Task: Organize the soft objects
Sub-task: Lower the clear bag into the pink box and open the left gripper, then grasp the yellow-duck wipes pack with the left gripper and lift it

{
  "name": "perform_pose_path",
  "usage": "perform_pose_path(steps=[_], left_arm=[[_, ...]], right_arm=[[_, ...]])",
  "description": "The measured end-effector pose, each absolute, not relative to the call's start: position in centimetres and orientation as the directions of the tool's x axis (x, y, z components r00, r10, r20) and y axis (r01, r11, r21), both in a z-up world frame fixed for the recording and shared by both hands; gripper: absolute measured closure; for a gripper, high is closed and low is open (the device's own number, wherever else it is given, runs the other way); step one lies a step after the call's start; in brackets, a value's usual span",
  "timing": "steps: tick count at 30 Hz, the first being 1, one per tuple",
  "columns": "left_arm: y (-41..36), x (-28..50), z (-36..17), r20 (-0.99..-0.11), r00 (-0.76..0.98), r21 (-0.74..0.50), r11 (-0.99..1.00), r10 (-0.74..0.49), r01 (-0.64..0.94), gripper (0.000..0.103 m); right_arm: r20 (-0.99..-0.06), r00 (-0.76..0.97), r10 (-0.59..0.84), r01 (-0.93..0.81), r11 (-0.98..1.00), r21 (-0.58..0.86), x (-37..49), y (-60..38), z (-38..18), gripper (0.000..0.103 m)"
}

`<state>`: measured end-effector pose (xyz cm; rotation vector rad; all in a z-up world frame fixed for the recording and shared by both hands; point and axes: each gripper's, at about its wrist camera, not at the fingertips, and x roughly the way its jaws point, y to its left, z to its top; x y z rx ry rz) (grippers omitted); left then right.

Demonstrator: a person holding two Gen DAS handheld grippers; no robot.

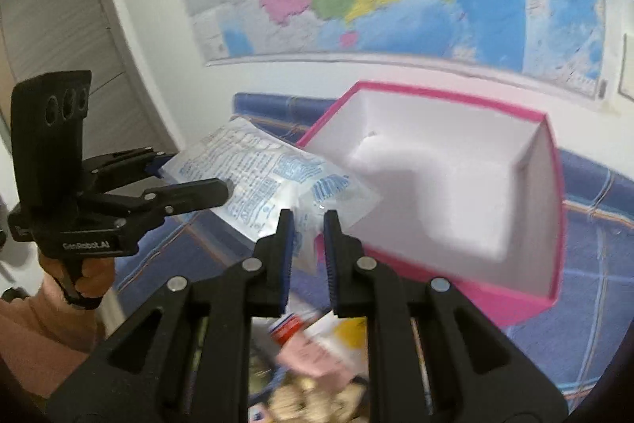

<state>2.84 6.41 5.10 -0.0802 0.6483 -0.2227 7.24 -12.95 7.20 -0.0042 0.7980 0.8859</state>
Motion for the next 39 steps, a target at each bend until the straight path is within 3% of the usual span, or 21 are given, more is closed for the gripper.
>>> perform_pose_path(steps=[9,11,16,25,28,32,39], left_arm=[[5.5,8.5,2.6,-0.669,0.714,-0.129,0.978,-0.206,0.161,0.05],[5.3,9.4,1.7,-0.692,0.698,-0.107,0.983,-0.182,0.151,0.05],[4.8,10.6,-0.2,-0.732,0.671,-0.049,0.992,-0.115,0.116,0.05],[5.4,8.9,1.3,-0.689,0.718,-0.064,0.994,-0.105,0.085,0.047],[5.0,7.4,2.3,-0.656,0.74,-0.075,0.989,-0.147,0.129,0.043],[3.6,4.8,3.4,-0.617,0.75,-0.097,0.968,-0.24,0.23,0.042],[1.1,3.2,1.2,-0.651,0.673,-0.151,0.929,-0.351,0.339,0.038]], right_arm=[[-0.679,0.365,0.637,-0.637,0.703,0.316,12.7,-12.6,4.2,0.086],[-0.691,0.359,0.627,-0.627,0.711,0.319,13.3,-12.9,3.4,0.094],[-0.716,0.327,0.617,-0.611,0.716,0.338,14.8,-12.5,1.5,0.094],[-0.723,0.293,0.625,-0.564,0.724,0.397,15.6,-14.2,0.4,0.093],[-0.703,0.315,0.637,-0.559,0.724,0.405,15.0,-15.5,1.2,0.086],[-0.656,0.348,0.67,-0.568,0.707,0.421,12.8,-18.2,3.0,0.069],[-0.669,0.317,0.673,-0.547,0.706,0.451,9.0,-22.5,2.4,0.066]])
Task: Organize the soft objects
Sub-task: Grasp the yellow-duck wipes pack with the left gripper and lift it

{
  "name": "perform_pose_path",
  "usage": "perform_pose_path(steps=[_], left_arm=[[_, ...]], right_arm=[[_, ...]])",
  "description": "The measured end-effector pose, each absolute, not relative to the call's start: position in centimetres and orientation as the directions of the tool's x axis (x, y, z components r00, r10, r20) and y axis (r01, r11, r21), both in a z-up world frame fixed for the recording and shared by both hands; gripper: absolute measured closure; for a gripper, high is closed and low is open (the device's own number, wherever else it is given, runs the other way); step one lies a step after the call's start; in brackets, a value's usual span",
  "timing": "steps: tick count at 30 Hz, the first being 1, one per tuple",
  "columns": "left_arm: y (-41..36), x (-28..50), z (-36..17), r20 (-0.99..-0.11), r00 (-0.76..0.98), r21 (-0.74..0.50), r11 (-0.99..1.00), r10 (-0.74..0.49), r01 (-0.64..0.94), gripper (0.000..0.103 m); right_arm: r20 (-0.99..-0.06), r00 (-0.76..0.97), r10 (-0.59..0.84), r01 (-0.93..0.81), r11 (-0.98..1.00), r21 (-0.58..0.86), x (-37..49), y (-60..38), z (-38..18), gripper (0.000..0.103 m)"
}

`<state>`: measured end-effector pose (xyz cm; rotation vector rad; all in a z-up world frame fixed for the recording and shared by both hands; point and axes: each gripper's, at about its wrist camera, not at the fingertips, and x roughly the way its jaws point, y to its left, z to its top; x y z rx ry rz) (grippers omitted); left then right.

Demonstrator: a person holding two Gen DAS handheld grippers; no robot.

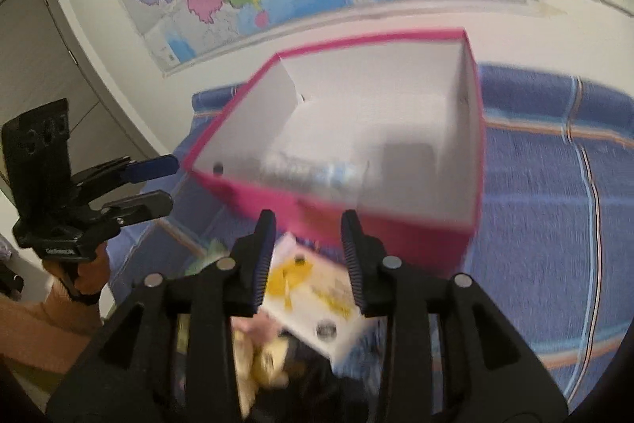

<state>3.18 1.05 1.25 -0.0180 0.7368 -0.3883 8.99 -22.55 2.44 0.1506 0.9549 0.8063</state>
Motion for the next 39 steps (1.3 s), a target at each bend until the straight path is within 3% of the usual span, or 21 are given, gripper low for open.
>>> perform_pose_path(steps=[8,15,31,35,37,39], left_arm=[[-0.5,5.1,-4.4,-0.78,0.531,-0.189,0.934,-0.33,0.303,0.038],[-1.2,5.8,-5.8,-0.825,0.472,-0.182,0.936,-0.312,0.302,0.038],[-1.7,7.2,-8.4,-0.881,0.309,-0.265,0.915,-0.358,0.304,0.038],[-1.6,7.1,-8.4,-0.879,0.307,-0.273,0.913,-0.364,0.302,0.038],[-1.6,7.2,-8.4,-0.878,0.303,-0.278,0.91,-0.37,0.306,0.041],[-1.7,7.1,-8.3,-0.872,0.299,-0.292,0.903,-0.386,0.314,0.045]], right_arm=[[-0.766,0.187,0.615,-0.469,0.741,0.481,7.0,-23.3,-2.8,0.066],[-0.803,0.138,0.58,-0.43,0.765,0.479,7.4,-22.8,-5.4,0.066],[-0.772,0.156,0.615,-0.464,0.736,0.493,8.6,-20.6,-5.8,0.066],[-0.769,0.14,0.624,-0.422,0.74,0.524,9.5,-20.2,-7.1,0.054],[-0.754,0.146,0.641,-0.419,0.73,0.54,9.8,-20.2,-7.2,0.055],[-0.744,0.149,0.651,-0.428,0.721,0.546,9.7,-20.0,-7.2,0.065]])
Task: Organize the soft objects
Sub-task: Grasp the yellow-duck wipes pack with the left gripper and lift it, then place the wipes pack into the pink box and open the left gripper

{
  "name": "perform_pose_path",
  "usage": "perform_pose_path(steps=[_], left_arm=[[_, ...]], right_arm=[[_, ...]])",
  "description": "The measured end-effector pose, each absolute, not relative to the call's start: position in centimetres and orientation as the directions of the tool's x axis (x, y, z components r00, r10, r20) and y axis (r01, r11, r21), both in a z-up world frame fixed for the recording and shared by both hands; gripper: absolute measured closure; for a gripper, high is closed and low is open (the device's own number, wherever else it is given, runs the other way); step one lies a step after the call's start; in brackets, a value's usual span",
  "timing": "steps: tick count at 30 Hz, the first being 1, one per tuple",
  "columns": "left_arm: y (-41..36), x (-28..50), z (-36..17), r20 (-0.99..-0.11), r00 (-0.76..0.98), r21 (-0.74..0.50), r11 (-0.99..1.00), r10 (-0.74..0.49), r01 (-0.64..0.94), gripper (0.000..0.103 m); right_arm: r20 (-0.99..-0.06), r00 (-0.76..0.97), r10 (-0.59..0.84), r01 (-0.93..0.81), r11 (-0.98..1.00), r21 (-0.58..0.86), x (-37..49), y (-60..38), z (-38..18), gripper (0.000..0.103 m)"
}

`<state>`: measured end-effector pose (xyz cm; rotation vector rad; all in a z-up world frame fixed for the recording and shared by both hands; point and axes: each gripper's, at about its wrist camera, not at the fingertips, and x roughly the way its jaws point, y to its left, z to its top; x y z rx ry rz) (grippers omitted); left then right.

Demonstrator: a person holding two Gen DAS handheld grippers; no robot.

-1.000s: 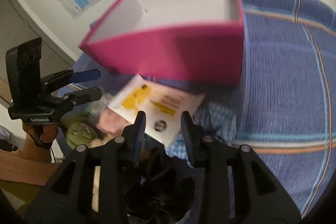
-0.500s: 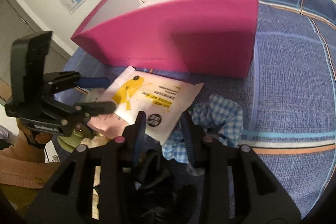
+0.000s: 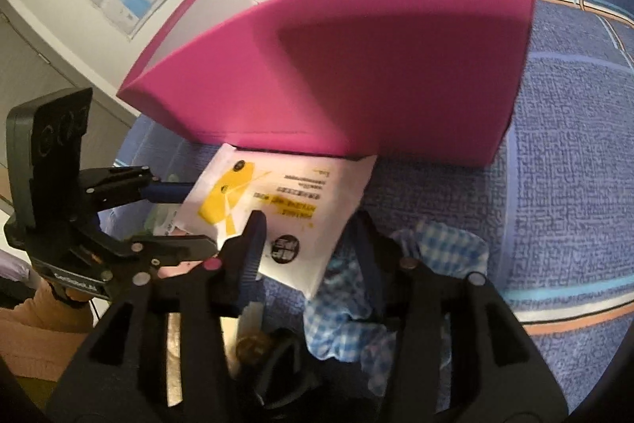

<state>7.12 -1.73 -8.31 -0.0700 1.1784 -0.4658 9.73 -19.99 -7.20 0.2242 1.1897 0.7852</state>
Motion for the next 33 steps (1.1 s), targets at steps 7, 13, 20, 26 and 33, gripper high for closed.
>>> perform_pose_path(steps=[7,13,20,26,33], left_arm=[[-1.9,6.2,-7.2,-0.849,0.355,-0.284,0.905,-0.391,0.318,0.047],[-2.1,4.3,-4.9,-0.815,0.424,-0.272,0.906,-0.395,0.323,0.047],[-2.3,2.3,-0.6,-0.762,0.515,-0.228,0.907,-0.392,0.353,0.047],[-2.7,2.8,3.3,-0.706,0.588,-0.204,0.909,-0.393,0.363,0.047],[-3.8,8.2,3.9,-0.699,0.597,-0.231,0.915,-0.393,0.331,0.047]], right_arm=[[-0.733,0.199,0.651,-0.452,0.724,0.521,8.8,-20.4,-5.9,0.082],[-0.713,0.255,0.654,-0.488,0.723,0.489,7.1,-21.1,-3.3,0.084],[-0.668,0.321,0.671,-0.53,0.712,0.46,5.4,-22.6,0.5,0.084],[-0.626,0.396,0.672,-0.567,0.715,0.408,6.0,-23.1,4.6,0.084],[-0.609,0.457,0.648,-0.568,0.74,0.361,9.1,-23.7,6.5,0.084]])
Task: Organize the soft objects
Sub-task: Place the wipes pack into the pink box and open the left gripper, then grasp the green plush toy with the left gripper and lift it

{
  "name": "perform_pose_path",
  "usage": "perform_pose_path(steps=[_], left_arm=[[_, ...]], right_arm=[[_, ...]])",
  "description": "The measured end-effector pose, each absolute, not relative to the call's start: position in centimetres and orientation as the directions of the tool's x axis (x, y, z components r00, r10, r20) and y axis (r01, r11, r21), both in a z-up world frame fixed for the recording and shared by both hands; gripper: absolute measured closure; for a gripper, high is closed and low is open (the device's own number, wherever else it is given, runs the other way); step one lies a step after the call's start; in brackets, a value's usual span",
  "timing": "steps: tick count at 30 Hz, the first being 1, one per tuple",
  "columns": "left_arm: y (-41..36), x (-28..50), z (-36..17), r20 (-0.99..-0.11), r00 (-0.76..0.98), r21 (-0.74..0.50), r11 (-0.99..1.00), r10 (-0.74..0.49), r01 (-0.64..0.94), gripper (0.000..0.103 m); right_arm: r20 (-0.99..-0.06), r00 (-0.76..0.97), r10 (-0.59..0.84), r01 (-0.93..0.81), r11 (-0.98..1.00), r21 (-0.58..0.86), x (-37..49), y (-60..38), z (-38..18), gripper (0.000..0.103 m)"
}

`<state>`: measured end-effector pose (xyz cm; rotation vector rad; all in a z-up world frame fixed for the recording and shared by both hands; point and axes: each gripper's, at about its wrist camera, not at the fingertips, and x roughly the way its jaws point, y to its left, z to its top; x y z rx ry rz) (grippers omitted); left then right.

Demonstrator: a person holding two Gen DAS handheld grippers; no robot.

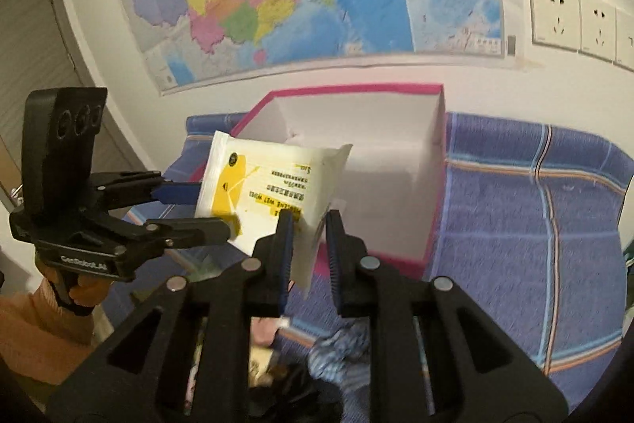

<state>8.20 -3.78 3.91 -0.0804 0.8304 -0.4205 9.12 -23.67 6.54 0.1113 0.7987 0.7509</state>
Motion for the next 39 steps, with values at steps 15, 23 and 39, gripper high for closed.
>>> perform_pose_path(steps=[15,23,39], left_arm=[[-4.5,15.9,-0.6,-0.778,0.476,-0.329,0.912,-0.409,0.246,0.047],[-4.9,17.5,-3.0,-0.818,0.417,-0.34,0.918,-0.397,0.205,0.042],[-1.1,8.0,1.4,-0.712,0.602,-0.242,0.931,-0.361,0.272,0.041]], right_arm=[[-0.693,0.404,0.598,-0.465,0.786,0.407,15.7,-23.8,2.5,0.082],[-0.734,0.41,0.542,-0.41,0.828,0.382,16.0,-23.9,1.6,0.067],[-0.625,0.396,0.673,-0.568,0.714,0.409,8.6,-23.8,4.8,0.058]])
